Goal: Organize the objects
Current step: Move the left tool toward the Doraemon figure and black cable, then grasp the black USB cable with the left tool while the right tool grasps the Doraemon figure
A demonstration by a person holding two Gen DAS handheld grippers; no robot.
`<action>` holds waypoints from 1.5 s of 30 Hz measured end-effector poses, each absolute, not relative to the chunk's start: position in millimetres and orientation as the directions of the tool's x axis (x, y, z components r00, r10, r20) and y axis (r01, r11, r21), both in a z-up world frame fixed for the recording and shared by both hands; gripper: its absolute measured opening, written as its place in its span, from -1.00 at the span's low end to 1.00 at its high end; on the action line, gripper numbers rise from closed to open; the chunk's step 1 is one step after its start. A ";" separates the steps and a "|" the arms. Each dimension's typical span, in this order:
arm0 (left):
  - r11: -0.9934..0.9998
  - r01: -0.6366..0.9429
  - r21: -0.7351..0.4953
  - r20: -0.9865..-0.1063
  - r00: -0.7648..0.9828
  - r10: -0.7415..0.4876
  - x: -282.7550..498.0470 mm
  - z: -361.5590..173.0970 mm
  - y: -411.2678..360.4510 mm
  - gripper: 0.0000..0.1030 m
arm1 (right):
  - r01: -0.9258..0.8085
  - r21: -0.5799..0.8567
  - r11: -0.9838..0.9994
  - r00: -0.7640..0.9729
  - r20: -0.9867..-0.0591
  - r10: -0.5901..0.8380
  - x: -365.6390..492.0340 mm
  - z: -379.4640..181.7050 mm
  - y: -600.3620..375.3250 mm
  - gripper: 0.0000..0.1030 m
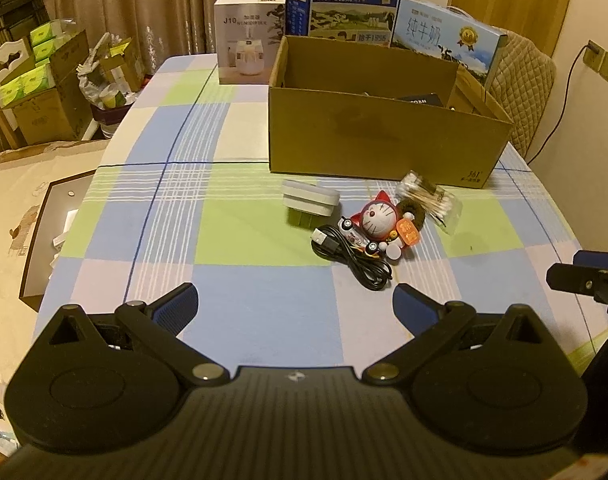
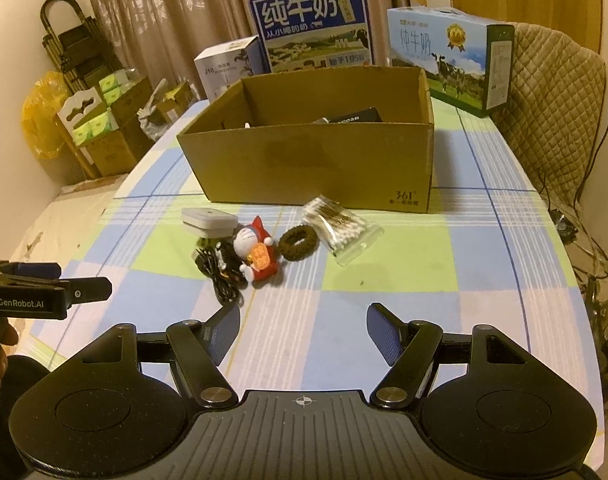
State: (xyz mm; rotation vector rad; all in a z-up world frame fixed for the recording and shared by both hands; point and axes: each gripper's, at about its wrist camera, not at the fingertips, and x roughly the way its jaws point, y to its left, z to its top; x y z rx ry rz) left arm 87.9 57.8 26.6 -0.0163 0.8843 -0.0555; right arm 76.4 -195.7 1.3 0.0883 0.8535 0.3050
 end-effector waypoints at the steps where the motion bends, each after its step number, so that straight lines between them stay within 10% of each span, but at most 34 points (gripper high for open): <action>1: 0.998 0.044 -0.035 -0.774 0.631 -0.055 89.7 25.0 57.1 0.98 | -0.232 0.194 0.953 0.615 -0.730 0.299 77.8 -0.4 -195.1 0.31; 22: 0.995 0.073 -0.074 -0.820 0.563 -0.102 154.0 -37.8 34.7 0.63 | -0.246 0.185 0.951 0.567 -0.768 0.296 141.6 -54.2 -191.7 0.30; 45: 0.986 0.120 -0.117 -0.821 0.546 -0.164 181.2 -67.5 21.7 -0.48 | -0.237 0.201 0.951 0.552 -0.777 0.301 164.8 -74.1 -192.9 0.30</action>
